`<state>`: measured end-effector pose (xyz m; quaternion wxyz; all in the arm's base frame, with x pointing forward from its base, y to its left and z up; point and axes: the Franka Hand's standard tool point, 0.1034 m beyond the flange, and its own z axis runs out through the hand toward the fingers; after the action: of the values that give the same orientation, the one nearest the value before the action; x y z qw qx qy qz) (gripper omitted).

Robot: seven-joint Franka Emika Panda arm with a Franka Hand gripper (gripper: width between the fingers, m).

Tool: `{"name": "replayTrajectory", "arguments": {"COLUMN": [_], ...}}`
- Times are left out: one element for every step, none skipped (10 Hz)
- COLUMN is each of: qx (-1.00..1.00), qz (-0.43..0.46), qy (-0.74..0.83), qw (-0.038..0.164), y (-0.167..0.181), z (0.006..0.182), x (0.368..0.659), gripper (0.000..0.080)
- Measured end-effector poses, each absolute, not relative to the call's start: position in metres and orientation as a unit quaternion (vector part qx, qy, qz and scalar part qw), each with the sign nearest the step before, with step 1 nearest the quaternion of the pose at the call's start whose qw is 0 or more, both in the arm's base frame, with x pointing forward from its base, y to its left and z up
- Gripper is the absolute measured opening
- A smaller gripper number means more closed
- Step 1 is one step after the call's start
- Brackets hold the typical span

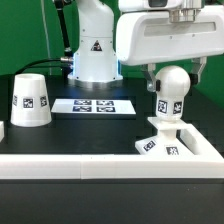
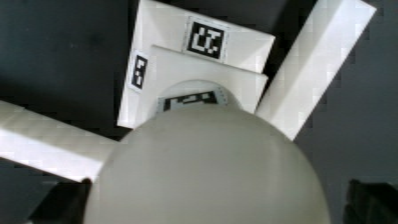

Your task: Assemble lamp

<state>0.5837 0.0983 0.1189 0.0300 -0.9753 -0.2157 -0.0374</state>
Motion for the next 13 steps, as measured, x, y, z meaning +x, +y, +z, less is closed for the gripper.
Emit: {"name": "replayTrajectory", "arguments": {"qx": [-0.975, -0.974, -0.974, -0.972, -0.973, -0.975, -0.976, -0.980, -0.988, -0.992, -0.998, -0.998, -0.994], "qz": [-0.041, -0.042, -0.042, -0.047, -0.047, -0.047, -0.047, -0.046, -0.045, -0.044, -0.040, -0.037, -0.033], "qy": [-0.217, -0.219, -0.223, -0.230, -0.226, -0.214, -0.213, -0.189, -0.147, -0.116, -0.029, 0.030, 0.092], "qw": [0.029, 0.029, 0.028, 0.027, 0.028, 0.028, 0.028, 0.030, 0.032, 0.035, 0.039, 0.042, 0.045], "y": [0.0971, 0.0953, 0.0936, 0.0927, 0.0931, 0.0931, 0.0931, 0.0933, 0.0938, 0.0942, 0.0967, 0.1002, 0.1018], "z": [0.1175, 0.1163, 0.1155, 0.1157, 0.1158, 0.1157, 0.1157, 0.1157, 0.1157, 0.1158, 0.1161, 0.1161, 0.1163], "x": [0.5840, 0.5839, 0.5842, 0.5859, 0.5859, 0.5859, 0.5859, 0.5858, 0.5858, 0.5856, 0.5843, 0.5823, 0.5812], "gripper": [0.0699, 0.0699, 0.0699, 0.0699, 0.0608, 0.0577, 0.0577, 0.0577, 0.0577, 0.0577, 0.0577, 0.0577, 0.0579]}}
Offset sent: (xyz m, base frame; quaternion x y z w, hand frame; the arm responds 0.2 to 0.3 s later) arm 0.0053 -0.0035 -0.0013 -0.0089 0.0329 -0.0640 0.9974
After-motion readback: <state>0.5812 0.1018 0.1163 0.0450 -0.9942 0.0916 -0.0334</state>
